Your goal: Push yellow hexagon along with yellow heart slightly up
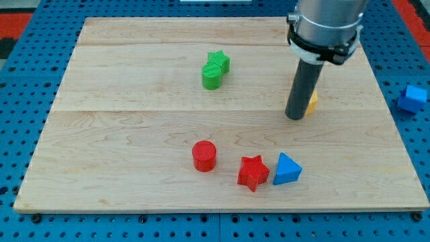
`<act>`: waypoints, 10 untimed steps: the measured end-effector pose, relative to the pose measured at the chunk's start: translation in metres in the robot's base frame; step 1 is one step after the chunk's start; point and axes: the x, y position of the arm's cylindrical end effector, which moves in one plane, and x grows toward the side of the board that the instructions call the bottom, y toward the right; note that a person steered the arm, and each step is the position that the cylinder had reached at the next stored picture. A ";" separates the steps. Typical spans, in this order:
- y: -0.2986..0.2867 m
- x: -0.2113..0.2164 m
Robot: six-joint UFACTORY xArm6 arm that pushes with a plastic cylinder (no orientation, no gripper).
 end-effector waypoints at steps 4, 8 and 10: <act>0.087 -0.012; 0.051 0.006; 0.067 -0.022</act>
